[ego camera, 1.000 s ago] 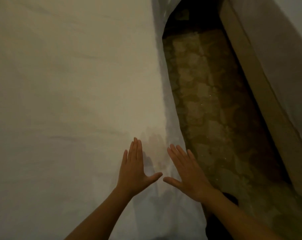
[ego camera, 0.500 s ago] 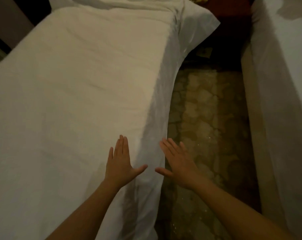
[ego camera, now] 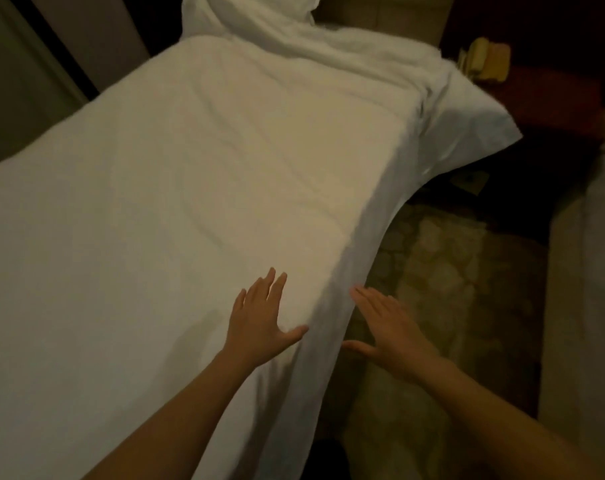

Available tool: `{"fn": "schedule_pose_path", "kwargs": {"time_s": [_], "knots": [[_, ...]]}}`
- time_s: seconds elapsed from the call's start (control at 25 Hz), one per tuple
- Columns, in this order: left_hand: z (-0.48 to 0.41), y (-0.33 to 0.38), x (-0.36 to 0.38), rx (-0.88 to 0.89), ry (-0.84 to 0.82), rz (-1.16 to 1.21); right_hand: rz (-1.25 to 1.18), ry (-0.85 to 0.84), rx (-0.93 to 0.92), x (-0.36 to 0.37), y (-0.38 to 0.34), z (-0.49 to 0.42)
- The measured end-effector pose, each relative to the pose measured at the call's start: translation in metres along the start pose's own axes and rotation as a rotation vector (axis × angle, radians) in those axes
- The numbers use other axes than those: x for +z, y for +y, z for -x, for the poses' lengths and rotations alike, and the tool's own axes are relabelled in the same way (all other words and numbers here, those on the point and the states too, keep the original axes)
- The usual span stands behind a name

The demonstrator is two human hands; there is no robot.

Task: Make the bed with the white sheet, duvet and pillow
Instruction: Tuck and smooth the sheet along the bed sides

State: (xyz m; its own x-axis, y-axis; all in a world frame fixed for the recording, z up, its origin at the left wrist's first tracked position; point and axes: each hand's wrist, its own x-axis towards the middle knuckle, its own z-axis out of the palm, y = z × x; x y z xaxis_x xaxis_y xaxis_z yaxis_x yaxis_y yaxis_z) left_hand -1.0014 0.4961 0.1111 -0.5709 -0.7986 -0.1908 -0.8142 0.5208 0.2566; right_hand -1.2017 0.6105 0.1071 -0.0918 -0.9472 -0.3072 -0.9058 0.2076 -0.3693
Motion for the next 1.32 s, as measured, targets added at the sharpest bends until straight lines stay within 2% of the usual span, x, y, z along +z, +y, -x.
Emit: {"fn": "schedule_pose_path", "kwargs": {"time_s": [0.2, 0.32, 0.56, 0.64, 0.8, 0.96, 1.08, 1.2, 1.32], "knots": [[-0.142, 0.078, -0.065, 0.084, -0.009, -0.041, 0.003, 0.060, 0.039, -0.125, 0.076, -0.079], [-0.230, 0.113, -0.081, 0.068, 0.023, -0.045, 0.008, 0.097, 0.018, -0.181, 0.132, -0.139], [-0.408, 0.193, -0.099, 0.036, 0.040, 0.032, 0.019, 0.085, -0.044, -0.277, 0.244, -0.269], [-0.462, 0.205, -0.109, 0.025, 0.058, 0.061, 0.008, 0.035, -0.052, -0.307, 0.270, -0.314], [-0.574, 0.204, -0.134, 0.021, 0.061, 0.052, -0.050, -0.019, -0.052, -0.345, 0.318, -0.420], [-0.695, 0.208, -0.144, 0.050, 0.003, 0.025, -0.020, -0.078, 0.074, -0.384, 0.372, -0.520], [-0.763, 0.232, -0.145, 0.089, -0.112, -0.004, -0.038, -0.120, 0.119, -0.415, 0.412, -0.566], [-0.845, 0.249, -0.140, 0.086, -0.129, -0.044, -0.050, -0.135, 0.059, -0.440, 0.462, -0.622], [-0.925, 0.256, -0.110, 0.034, -0.109, -0.036, -0.034, -0.143, 0.006, -0.431, 0.523, -0.698]]}}
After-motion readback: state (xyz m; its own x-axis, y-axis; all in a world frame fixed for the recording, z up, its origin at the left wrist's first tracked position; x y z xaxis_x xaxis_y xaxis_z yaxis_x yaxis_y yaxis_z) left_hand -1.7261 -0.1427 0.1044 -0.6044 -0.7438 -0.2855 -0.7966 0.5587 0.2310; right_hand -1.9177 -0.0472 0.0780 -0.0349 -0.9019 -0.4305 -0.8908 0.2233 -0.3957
